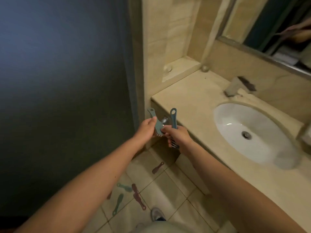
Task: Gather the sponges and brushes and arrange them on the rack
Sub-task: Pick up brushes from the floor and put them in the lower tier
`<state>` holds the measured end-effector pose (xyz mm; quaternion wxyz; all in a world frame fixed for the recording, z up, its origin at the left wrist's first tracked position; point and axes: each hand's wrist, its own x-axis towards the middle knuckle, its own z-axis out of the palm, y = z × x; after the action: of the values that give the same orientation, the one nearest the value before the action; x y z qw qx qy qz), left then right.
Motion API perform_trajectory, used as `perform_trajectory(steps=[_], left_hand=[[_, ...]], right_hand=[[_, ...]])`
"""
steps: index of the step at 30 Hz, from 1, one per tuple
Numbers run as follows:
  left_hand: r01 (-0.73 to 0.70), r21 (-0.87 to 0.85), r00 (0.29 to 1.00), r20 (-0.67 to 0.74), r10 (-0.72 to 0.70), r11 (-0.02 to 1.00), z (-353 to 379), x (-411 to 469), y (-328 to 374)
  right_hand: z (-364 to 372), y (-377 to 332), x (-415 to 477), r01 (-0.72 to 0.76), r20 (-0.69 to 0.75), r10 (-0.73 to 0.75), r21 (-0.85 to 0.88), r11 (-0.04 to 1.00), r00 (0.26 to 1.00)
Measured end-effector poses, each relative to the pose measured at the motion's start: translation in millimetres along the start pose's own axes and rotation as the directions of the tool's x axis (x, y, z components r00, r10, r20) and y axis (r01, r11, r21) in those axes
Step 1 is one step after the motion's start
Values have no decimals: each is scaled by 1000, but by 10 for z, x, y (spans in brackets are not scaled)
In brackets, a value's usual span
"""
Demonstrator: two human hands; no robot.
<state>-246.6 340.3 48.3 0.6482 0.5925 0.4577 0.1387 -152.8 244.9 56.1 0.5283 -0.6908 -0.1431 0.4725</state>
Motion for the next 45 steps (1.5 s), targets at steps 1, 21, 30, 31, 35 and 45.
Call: perform_trajectory(steps=[1,21,30,31,35,45], left_hand=[[2,-21,999,38,-2,1000,98,-36,72],[-151,147,839,543,48,977,2480,-676,500],[-229,187,788,612,69,955,3900,-655,791],[-237,199,789,611,69,951,4085,-640,813],[-254,231,782,620,60,939,4786,-613,892],[-122,216,757,652,-51,969,5878,-577,1049]], right_hand=[[-96,-20,-70,15,-18,-15,-14,1000,1000],[-2404,268,-1327,47,-512,167,379,924,843],[-3728,250,-1366,153,-627,199,462,874,753],[-3886,240,-1360,155,-646,199,448,880,737],[-4505,224,-1288,145,-688,226,437,888,690],[-5641,329,-1270,243,-698,197,479,844,689]])
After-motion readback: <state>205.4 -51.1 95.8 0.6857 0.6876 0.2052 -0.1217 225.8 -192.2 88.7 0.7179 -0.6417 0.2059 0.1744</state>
